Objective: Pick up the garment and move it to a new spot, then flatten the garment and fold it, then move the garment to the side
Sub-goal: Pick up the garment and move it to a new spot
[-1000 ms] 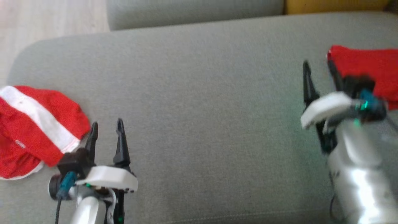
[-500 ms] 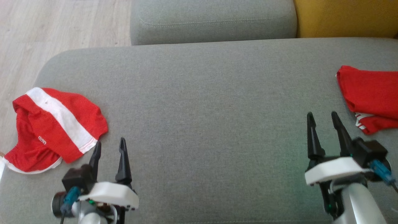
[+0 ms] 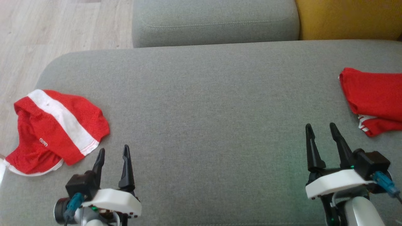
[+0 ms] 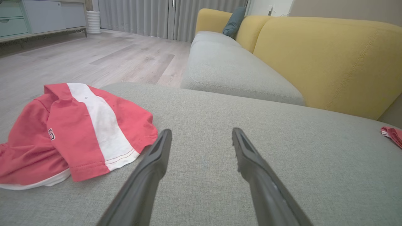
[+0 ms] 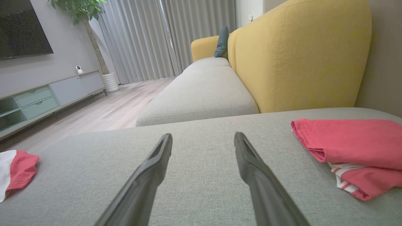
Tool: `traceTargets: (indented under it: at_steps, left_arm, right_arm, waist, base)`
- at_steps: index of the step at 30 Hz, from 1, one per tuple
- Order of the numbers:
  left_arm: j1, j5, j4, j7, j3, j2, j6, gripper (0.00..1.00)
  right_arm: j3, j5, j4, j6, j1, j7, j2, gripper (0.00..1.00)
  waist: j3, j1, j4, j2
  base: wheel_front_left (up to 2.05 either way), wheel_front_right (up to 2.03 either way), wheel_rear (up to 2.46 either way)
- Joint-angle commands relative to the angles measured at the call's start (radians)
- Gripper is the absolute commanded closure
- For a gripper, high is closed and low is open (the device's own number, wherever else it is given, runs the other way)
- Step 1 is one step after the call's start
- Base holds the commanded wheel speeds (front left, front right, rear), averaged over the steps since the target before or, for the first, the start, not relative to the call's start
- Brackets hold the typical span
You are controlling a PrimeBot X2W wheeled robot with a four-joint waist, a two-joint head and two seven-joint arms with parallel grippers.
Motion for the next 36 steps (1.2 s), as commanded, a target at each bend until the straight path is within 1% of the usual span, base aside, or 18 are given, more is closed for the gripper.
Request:
traceTargets:
  at_steps: [1,15,18,21,25,36]
  left_arm:
    - [-0.035,0.012,-0.029,-0.012,0.024,-0.003,-0.004,0.00]
    - [-0.026,0.015,-0.036,-0.012,0.018,-0.004,-0.006,0.00]
    - [-0.024,0.016,-0.036,-0.012,0.016,-0.004,-0.008,0.00]
    - [-0.025,0.017,-0.034,-0.012,0.012,-0.004,-0.010,0.00]
    - [-0.027,0.017,-0.035,-0.012,-0.001,-0.005,-0.013,0.00]
    - [-0.026,0.033,-0.077,-0.012,-0.011,-0.004,-0.021,0.00]
  right_arm:
    - [0.025,0.003,-0.040,0.007,-0.012,0.003,-0.003,0.00]
    - [0.023,-0.001,-0.054,0.007,0.011,0.021,-0.003,0.00]
    - [0.023,-0.003,-0.056,0.007,0.015,0.024,-0.003,0.00]
    - [0.025,-0.006,-0.060,0.007,0.023,0.026,-0.003,0.00]
    - [0.029,-0.006,-0.075,0.007,0.036,0.030,-0.003,0.00]
    - [0.054,0.014,-0.102,0.007,0.043,0.026,-0.003,0.00]
  waist:
    - [-0.001,0.0001,0.001,-0.0001]
    - [-0.012,0.0001,0.020,-0.0001]
    - [-0.016,0.0001,0.032,-0.0001]
    - [-0.021,0.0001,0.059,-0.0001]
    - [-0.028,0.0001,0.131,-0.0001]
    - [-0.038,0.0001,0.409,-0.0001]
  base:
    - [0.00,0.00,0.00]
    - [0.00,0.00,0.00]
    - [0.00,0.00,0.00]
    - [0.00,0.00,0.00]
    - [0.00,0.00,0.00]
    - [0.00,0.00,0.00]
